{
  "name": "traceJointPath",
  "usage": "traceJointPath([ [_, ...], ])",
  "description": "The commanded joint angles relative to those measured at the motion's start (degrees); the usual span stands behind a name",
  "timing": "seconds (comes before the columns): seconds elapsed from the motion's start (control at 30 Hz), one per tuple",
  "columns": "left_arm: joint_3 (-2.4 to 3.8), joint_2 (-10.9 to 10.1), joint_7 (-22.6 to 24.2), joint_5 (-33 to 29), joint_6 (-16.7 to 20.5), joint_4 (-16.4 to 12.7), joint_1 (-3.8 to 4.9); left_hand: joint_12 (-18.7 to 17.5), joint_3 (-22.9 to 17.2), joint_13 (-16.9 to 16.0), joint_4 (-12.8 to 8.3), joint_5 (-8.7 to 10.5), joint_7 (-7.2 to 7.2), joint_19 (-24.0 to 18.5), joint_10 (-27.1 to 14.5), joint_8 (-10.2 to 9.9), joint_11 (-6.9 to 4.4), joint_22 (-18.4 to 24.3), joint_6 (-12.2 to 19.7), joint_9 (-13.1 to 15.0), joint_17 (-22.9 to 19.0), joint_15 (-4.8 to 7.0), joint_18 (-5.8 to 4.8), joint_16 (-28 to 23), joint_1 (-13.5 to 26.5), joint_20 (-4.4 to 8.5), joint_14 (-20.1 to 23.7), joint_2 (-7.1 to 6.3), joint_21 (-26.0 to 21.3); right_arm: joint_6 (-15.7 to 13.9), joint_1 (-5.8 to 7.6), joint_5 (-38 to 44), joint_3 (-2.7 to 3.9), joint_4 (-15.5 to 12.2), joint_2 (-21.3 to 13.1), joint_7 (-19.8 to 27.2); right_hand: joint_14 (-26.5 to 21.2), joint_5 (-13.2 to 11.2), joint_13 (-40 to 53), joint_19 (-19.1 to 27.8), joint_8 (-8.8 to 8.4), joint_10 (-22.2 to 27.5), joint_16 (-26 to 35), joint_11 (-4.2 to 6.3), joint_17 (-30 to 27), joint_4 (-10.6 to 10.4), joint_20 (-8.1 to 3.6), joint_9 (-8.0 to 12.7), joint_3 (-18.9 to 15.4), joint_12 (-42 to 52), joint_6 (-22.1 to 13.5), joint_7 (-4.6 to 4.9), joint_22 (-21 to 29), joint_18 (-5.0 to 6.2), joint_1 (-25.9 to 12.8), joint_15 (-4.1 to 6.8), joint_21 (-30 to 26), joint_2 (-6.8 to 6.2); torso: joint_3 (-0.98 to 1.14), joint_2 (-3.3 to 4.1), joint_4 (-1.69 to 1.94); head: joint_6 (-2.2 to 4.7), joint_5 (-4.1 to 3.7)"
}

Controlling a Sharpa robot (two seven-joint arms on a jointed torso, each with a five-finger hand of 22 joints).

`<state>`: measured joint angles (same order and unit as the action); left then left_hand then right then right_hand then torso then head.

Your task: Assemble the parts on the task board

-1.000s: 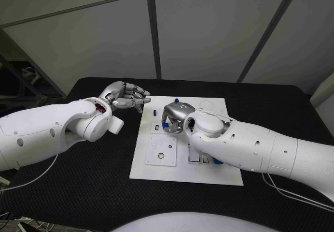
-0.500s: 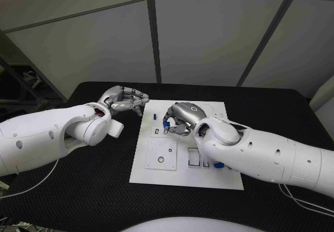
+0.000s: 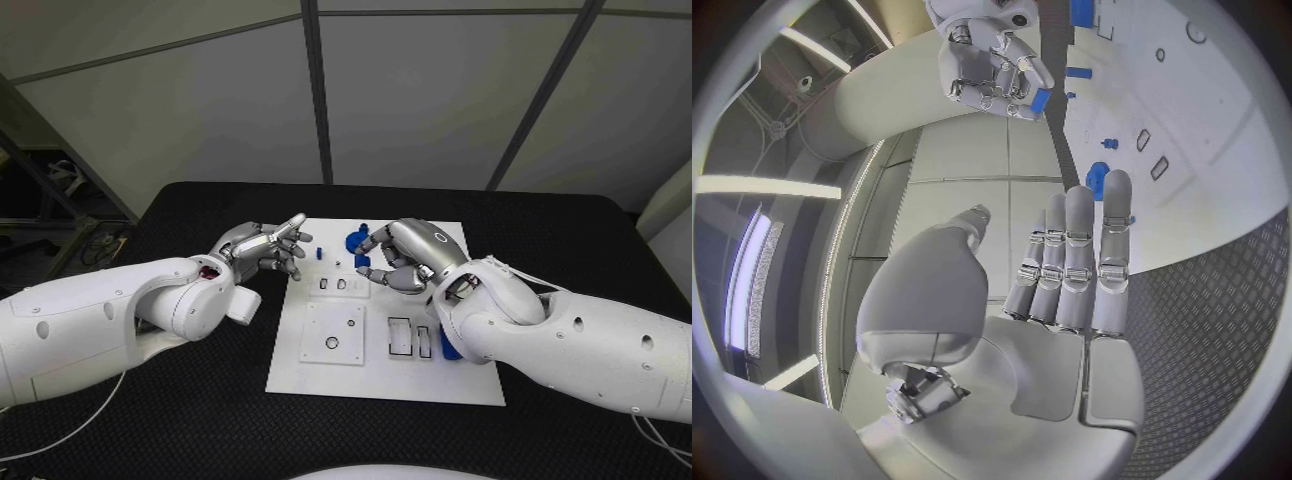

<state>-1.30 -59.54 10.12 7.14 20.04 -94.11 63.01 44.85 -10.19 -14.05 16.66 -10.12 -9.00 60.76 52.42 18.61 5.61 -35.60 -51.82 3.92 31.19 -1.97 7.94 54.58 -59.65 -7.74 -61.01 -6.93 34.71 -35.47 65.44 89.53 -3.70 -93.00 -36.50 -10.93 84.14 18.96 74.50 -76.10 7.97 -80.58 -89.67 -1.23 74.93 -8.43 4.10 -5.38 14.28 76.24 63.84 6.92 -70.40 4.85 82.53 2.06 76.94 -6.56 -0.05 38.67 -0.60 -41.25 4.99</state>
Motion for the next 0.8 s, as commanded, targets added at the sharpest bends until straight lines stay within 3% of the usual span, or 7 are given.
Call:
traceJointPath([
  [0.03,0.04,0.57,1.38,-8.07,-4.96,-0.76,-0.75,0.72,4.28,0.06,0.2,0.87,-0.18,-0.54,-1.33,-0.55,-0.11,0.55,0.32,-0.13,-0.39,-0.16,2.53,-0.06,4.01,-0.36,1.06,1.58,-0.94,-5.45,0.07,-4.32,0.05,-1.69,-1.05,4.8,5.85,0.35,0.01,-0.37,0.05,-0.45,-0.29,0.09,15.03,0.01,-0.05,-1.19,0.45,-0.06,1.3,-1.15,-0.07,-0.31,-0.56,0.41,0.35,-0.13,-0.04,0.06,0.1,0.55,-0.26],
  [0.13,0.03,1.13,1.03,-9.72,-6.22,-1.25,-1.37,2.29,7.39,-0.39,0.33,1.02,-0.1,-0.27,-1.41,-0.83,-0.18,0.75,0.38,-0.13,-0.55,-0.12,2.5,0.79,5.64,-0.43,1.33,3.25,-1.28,-5.92,0.07,-5.32,0.05,-2.67,-1.66,5.92,5.84,0.38,0.0,-0.39,0.04,-0.45,-0.28,0.09,15.02,0.02,-0.05,-1.2,0.46,-0.07,1.3,-1.15,-0.09,-0.32,-0.57,0.42,0.37,-0.15,0.01,0.05,0.01,0.93,-0.22],
  [0.2,0.02,1.78,0.56,-10.45,-7.6,-1.45,-1.67,5.25,8.84,-1.6,0.12,1.05,0.28,1.98,0.99,-0.82,-0.71,-0.13,-0.05,-0.1,1.77,0.53,2.6,4.69,5.96,0.08,-2.16,4.68,0.38,-6.24,0.07,-5.97,0.06,-3.29,-1.9,6.68,5.84,0.43,-0.04,-0.37,0.03,-0.42,-0.27,0.09,15.0,0.04,-0.05,-1.2,0.48,-0.12,1.3,-1.15,-0.08,-0.31,-0.58,0.42,0.36,-0.17,-0.04,0.04,0.15,1.13,-0.33],
  [0.33,0.01,2.89,0.28,-11.38,-9.27,-1.66,-1.93,9.41,11.17,-3.53,0.12,0.97,0.56,5.1,3.67,-1.04,-1.32,-2.86,-0.7,-0.13,18.53,1.39,2.46,17.13,6.47,1.06,-12.1,6.55,4.63,-6.52,0.07,-6.62,0.06,-3.88,-1.96,7.55,5.84,0.5,0.01,-0.38,0.02,-0.45,-0.27,0.1,15.0,0.07,-0.06,-1.21,0.51,-0.09,1.3,-1.15,-0.1,-0.32,-0.6,0.43,0.38,-0.21,-0.04,0.11,0.2,1.21,-0.49],
  [0.5,0.01,4.19,0.37,-12.28,-11.07,-1.64,-2.06,14.69,14.04,-6.37,-0.01,0.48,0.8,11.65,8.08,-1.56,-1.88,-17.68,-2.32,-0.13,36.88,2.0,0.17,27.54,7.36,1.83,-20.77,9.2,20.37,-6.6,0.07,-7.22,0.07,-4.08,-1.75,8.22,5.83,0.57,-0.02,-0.38,0.0,-0.44,-0.25,0.1,14.98,0.11,-0.06,-1.22,0.53,-0.13,1.3,-1.14,-0.12,-0.32,-0.61,0.43,0.39,-0.25,-0.16,0.09,0.25,1.33,-0.6],
  [0.67,0.02,5.29,0.39,-12.73,-12.66,-1.62,-2.1,17.13,16.16,-8.34,0.15,0.18,0.99,14.11,10.13,-2.71,-2.15,-24.82,-3.0,-0.18,45.67,2.28,-1.0,31.32,8.09,2.12,-24.33,11.41,27.74,-6.58,0.07,-7.75,0.07,-3.83,-1.18,8.77,5.84,0.6,0.06,-0.4,0.0,-0.48,-0.27,0.09,15.0,0.12,-0.07,-1.22,0.54,-0.06,1.3,-1.14,-0.15,-0.32,-0.63,0.43,0.41,-0.27,-0.18,0.13,0.2,1.45,-0.76],
  [0.8,0.03,5.87,0.34,-13.18,-13.37,-1.62,-2.1,20.14,17.36,-14.06,0.19,-0.07,1.22,15.27,13.22,-3.37,-2.41,-28.28,-3.88,-0.14,50.15,2.49,-1.59,32.9,8.6,2.25,-26.01,13.16,31.22,-6.52,0.07,-7.98,0.08,-3.75,-0.74,9.1,5.84,0.6,0.06,-0.4,0.0,-0.48,-0.27,0.09,15.0,0.12,-0.07,-1.22,0.54,-0.06,1.3,-1.14,-0.15,-0.32,-0.63,0.43,0.41,-0.27,-0.18,0.17,0.3,1.39,-0.87],
])
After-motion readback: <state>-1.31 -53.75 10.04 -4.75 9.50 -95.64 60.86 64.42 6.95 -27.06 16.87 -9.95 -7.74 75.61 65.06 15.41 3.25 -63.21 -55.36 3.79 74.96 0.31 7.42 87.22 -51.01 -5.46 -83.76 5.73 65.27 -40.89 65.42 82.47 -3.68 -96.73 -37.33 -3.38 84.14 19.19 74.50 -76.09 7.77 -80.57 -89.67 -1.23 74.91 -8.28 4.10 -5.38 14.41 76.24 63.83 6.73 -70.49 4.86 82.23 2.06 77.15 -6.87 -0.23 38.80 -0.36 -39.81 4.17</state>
